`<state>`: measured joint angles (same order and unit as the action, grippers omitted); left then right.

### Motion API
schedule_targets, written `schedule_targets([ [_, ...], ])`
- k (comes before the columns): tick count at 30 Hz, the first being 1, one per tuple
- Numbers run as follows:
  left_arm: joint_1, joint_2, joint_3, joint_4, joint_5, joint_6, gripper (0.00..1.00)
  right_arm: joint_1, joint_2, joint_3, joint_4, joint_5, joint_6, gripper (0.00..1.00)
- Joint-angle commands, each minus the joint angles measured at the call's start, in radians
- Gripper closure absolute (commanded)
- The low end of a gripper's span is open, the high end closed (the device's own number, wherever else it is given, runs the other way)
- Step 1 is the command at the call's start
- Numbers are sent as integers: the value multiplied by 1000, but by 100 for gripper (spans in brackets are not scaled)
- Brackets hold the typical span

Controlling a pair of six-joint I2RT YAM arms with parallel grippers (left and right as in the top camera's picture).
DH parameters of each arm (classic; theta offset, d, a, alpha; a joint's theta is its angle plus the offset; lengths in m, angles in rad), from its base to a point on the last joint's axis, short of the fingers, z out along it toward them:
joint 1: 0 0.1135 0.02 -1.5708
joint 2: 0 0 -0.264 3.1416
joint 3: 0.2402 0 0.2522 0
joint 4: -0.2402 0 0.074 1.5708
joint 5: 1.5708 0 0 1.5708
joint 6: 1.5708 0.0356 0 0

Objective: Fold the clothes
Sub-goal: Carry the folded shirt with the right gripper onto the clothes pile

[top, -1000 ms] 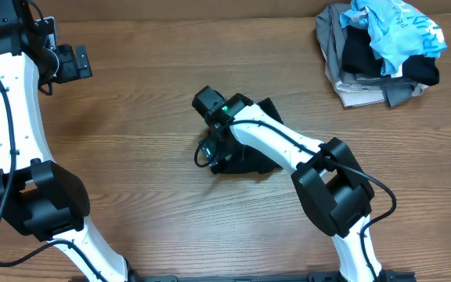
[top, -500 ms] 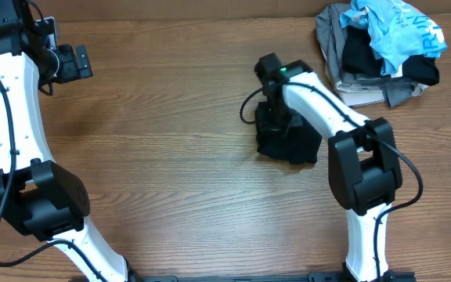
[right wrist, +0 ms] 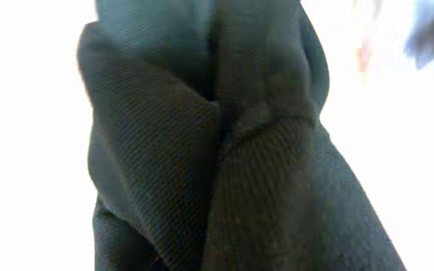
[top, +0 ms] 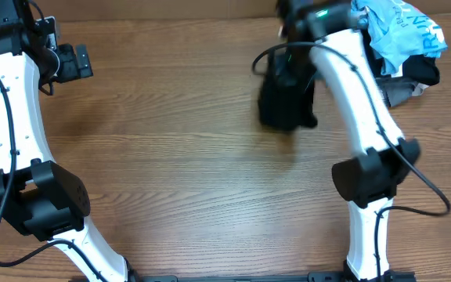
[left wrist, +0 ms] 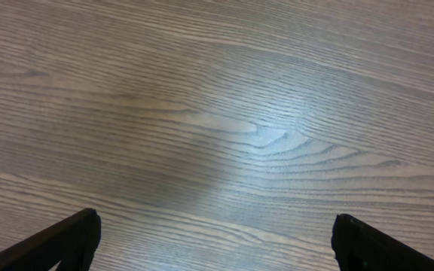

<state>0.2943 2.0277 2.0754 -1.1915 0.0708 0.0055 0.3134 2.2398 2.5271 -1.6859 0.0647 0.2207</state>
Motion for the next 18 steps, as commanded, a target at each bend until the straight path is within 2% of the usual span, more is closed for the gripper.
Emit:
schedule_targets([
  [1, -7, 13, 19, 0, 8, -10, 0, -45, -95, 185, -8, 88, -19, 96],
  [9, -8, 13, 19, 21, 9, -13, 0, -218, -114, 349, 34, 307, -58, 96],
  [18, -8, 13, 19, 31, 8, -13, 0, -388, -98, 330, 383, 436, -336, 96],
])
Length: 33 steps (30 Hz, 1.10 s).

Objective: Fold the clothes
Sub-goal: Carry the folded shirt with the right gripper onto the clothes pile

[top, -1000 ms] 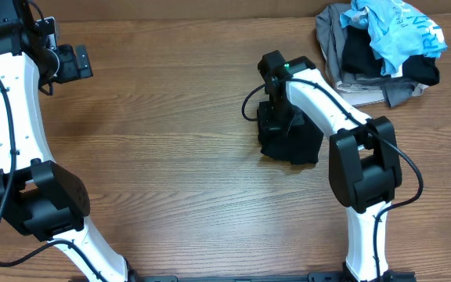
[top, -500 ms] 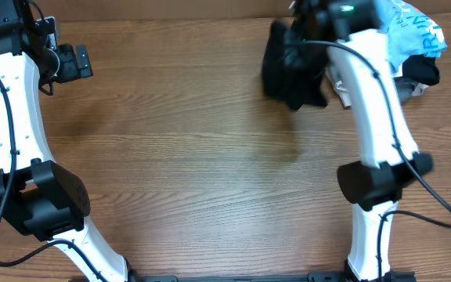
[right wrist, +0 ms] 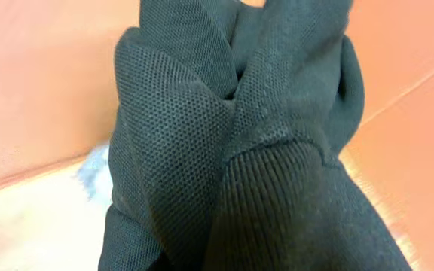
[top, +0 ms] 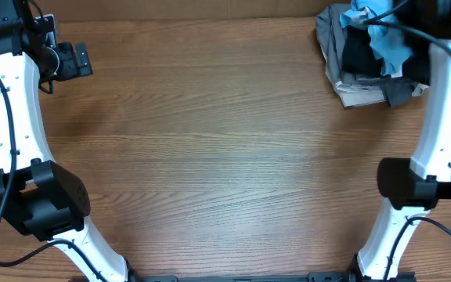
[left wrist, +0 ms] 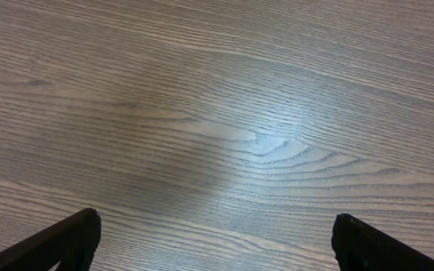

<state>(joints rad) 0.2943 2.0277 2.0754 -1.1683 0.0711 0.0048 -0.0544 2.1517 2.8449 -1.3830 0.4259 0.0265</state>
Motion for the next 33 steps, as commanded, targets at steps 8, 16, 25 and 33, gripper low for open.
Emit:
schedule_targets([
  [8, -8, 13, 19, 21, 8, -13, 0, -93, 22, -166, 381, -24, -406, 96],
  [16, -9, 13, 19, 36, 8, -13, 0, -95, 22, -481, 542, -55, -451, 96],
  [25, -9, 13, 19, 63, 8, -13, 0, -47, 23, -671, 570, -303, -418, 85],
  [33, -8, 13, 19, 77, 7, -12, 0, -26, -18, -580, 538, -370, -270, 11],
])
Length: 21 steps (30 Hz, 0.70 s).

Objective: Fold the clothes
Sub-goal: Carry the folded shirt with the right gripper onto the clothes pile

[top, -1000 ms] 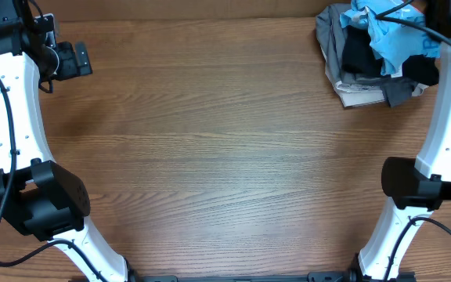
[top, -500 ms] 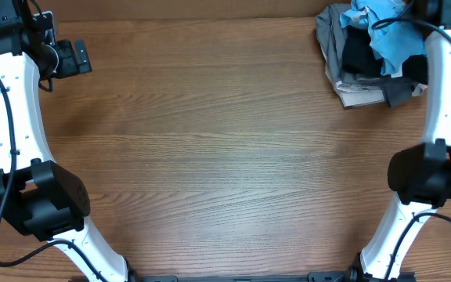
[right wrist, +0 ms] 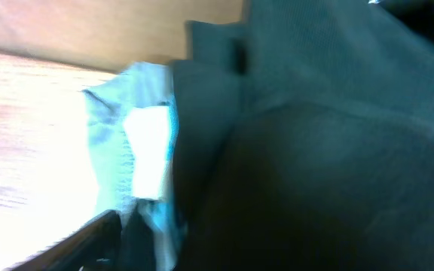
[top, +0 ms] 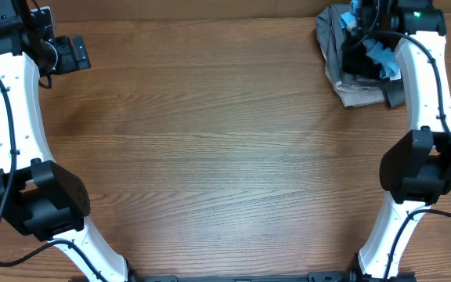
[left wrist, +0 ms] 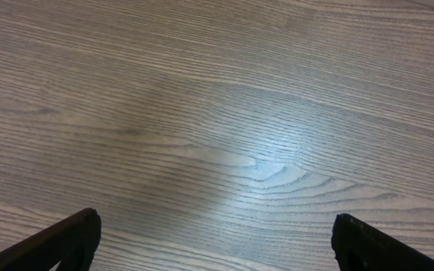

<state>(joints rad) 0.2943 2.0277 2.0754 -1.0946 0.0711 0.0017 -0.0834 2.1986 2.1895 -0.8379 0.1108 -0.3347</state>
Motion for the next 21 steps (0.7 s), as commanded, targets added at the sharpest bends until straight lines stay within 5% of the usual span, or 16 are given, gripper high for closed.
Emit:
schedule_targets([
  [1, -8, 13, 19, 4, 7, -10, 0, 3, -79, 103, -22, -81, 101, 10],
  [3, -8, 13, 19, 3, 7, -10, 0, 4, -110, 161, -57, -144, 100, 0],
  [14, -8, 13, 19, 2, 7, -9, 0, 32, -335, 287, -336, -630, 101, 0],
  [21, -8, 13, 19, 2, 7, -9, 0, 159, -344, 279, -354, -864, 100, 0],
])
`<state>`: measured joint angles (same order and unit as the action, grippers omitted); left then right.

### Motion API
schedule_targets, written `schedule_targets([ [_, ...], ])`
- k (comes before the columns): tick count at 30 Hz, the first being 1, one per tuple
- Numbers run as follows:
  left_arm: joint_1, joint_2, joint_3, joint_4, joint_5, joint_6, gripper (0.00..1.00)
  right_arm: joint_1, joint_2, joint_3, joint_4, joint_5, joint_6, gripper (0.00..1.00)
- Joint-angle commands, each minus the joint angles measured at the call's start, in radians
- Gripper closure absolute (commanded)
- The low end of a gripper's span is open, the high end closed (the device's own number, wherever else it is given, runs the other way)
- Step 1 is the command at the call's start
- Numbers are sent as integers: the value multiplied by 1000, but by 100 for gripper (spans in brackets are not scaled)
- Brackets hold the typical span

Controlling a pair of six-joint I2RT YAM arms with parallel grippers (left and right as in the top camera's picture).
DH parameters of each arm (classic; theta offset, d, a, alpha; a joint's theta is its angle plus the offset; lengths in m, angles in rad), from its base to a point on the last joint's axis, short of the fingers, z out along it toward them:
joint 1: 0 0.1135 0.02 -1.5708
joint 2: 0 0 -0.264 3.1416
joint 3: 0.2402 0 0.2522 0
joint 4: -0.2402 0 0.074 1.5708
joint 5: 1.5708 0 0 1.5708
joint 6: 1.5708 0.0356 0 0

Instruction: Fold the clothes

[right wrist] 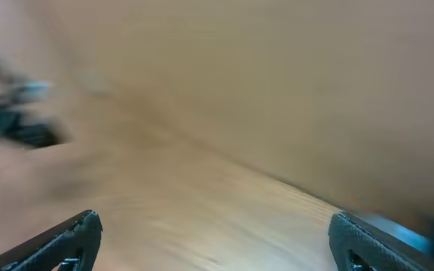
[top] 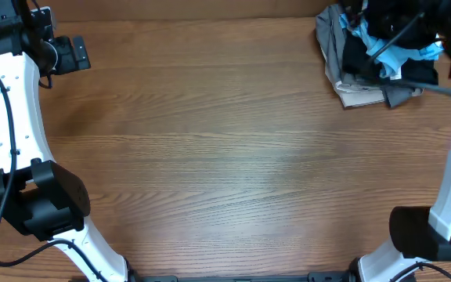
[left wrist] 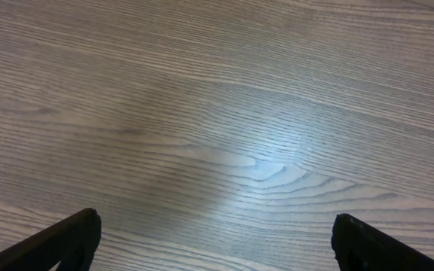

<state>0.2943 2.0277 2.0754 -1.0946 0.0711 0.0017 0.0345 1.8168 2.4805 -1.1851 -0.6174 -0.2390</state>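
A heap of clothes point(top: 370, 66) lies at the table's far right corner: grey cloth point(top: 333, 47), a black garment point(top: 356, 55) and a light blue one point(top: 404, 55) on top. My right gripper point(right wrist: 217, 245) is open with nothing between its fingers; its view is blurred, with a sliver of light blue cloth point(right wrist: 428, 233) at the lower right. In the overhead view the right arm reaches up along the right edge toward the heap. My left gripper point(top: 83, 53) hangs open at the far left over bare wood point(left wrist: 224, 135).
The wooden table point(top: 210, 149) stretches between the two arms. A tan wall or board runs along its far edge point(top: 210, 9). Both arm bases stand at the near edge, left point(top: 37, 200) and right point(top: 421, 231).
My right gripper was down in the heap with dark cloth filling its view; now it is open, empty and off the clothes. The left arm has not moved.
My right gripper held a black garment up over the table right of centre. Then it held that garment at the far right by the heap. Then it was down on the heap. Now the black garment lies in the heap and the gripper is open and empty.
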Motion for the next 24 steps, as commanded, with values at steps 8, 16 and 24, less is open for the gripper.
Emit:
schedule_targets([
  [8, -8, 13, 19, 2, 7, -9, 0, 74, 38, -12, -83, -35, 4, 0],
  [16, -8, 13, 19, 0, 7, -9, 0, 76, 14, -13, -283, 258, 3, 0],
  [24, -8, 13, 19, 0, 7, -9, 0, 115, -184, -207, -55, 329, -3, 0],
])
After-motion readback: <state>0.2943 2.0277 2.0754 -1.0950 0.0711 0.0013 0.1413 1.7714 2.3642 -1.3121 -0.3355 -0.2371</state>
